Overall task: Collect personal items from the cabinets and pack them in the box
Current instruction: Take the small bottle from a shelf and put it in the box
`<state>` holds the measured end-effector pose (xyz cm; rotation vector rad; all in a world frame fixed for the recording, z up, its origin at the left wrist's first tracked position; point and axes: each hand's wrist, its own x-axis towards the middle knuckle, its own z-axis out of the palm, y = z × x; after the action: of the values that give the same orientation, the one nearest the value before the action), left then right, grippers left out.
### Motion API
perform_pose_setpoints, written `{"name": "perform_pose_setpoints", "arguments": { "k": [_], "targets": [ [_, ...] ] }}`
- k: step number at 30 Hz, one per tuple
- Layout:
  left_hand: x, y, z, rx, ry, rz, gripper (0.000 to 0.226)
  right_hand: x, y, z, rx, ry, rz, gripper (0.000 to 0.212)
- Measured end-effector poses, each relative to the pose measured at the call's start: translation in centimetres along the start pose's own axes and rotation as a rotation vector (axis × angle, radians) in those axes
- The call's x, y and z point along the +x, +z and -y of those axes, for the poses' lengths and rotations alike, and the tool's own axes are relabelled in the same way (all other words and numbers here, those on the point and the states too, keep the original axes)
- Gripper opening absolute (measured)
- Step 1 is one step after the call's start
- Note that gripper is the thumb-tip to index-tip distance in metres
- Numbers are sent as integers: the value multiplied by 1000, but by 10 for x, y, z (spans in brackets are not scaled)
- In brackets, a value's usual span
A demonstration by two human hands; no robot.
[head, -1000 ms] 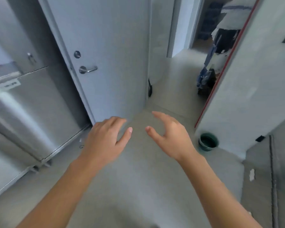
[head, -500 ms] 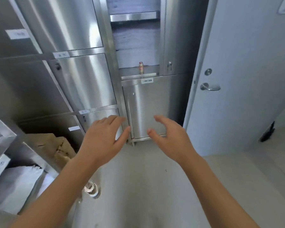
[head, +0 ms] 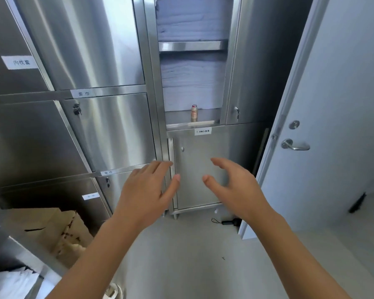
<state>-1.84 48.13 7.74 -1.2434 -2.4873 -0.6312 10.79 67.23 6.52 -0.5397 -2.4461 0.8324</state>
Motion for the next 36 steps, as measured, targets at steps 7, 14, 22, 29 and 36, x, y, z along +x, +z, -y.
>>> {"name": "perform_pose_setpoints", "arguments": {
  "k": [7,14,22,29,36],
  "targets": [
    [94,48,7,-19,29,9,50,85,-1,-44,-49,-3,-17,61],
    [200,86,6,63,54,10,51,190,-12,-101,12,-6,-61,59],
    [282,122,38,97,-36,3,46,296,14,-130,42,-61,16,55],
    [364,182,82,72,-39,31,50,394,46,-176,9,-15,37,56],
    [456,237,138,38,-47,50,50,495,86,-196,-15,6,61,57]
  ]
}}
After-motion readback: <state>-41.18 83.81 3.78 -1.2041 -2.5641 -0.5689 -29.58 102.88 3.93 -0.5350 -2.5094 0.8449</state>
